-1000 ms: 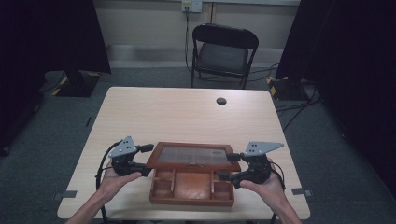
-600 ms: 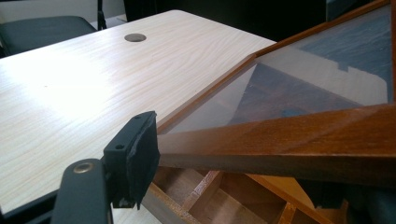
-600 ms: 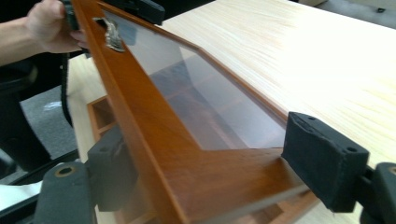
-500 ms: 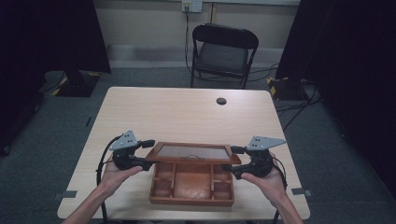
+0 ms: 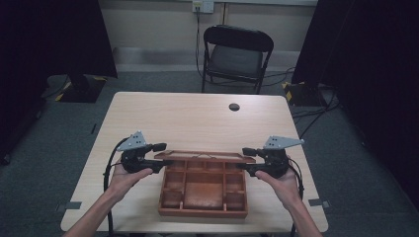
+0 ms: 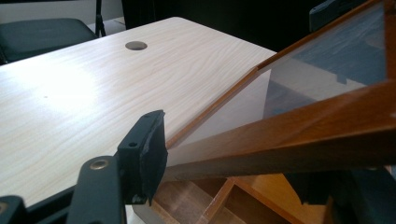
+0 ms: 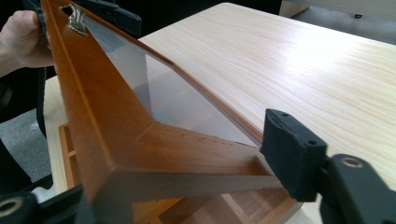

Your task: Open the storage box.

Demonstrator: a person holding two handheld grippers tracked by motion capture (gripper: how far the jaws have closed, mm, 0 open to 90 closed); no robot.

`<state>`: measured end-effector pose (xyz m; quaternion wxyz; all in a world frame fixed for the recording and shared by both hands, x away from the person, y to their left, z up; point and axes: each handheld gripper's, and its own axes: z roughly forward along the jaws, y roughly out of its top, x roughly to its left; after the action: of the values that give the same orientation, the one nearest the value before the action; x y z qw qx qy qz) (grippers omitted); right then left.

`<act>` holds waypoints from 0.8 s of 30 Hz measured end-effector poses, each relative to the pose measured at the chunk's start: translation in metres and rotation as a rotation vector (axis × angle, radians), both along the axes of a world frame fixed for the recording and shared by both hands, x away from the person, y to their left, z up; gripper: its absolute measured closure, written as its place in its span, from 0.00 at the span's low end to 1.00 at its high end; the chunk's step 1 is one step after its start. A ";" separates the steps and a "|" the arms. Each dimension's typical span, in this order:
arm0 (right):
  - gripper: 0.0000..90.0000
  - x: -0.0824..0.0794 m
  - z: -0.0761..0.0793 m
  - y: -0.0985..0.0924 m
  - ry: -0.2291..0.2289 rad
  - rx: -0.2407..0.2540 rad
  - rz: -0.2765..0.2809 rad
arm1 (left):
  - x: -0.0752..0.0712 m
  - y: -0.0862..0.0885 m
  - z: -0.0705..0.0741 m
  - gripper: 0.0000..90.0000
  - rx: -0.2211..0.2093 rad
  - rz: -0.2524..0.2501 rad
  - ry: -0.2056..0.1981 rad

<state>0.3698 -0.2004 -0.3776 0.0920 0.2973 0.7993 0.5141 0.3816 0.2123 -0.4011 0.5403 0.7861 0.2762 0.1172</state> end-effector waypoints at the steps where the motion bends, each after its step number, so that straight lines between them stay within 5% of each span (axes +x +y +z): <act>1: 0.50 0.001 0.001 0.000 -0.005 0.005 0.005 | 0.001 0.000 0.001 0.41 -0.004 -0.001 -0.002; 14: 0.52 0.015 0.007 0.005 -0.001 0.012 -0.007 | 0.009 -0.005 -0.002 0.48 -0.035 0.015 0.002; 24: 0.46 0.020 0.005 0.002 0.005 0.023 -0.037 | 0.018 -0.003 -0.004 0.54 -0.013 0.021 0.012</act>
<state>0.3897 -0.1987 -0.3728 0.0960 0.3145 0.7880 0.5206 0.3994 0.2092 -0.4047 0.5425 0.7803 0.2885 0.1165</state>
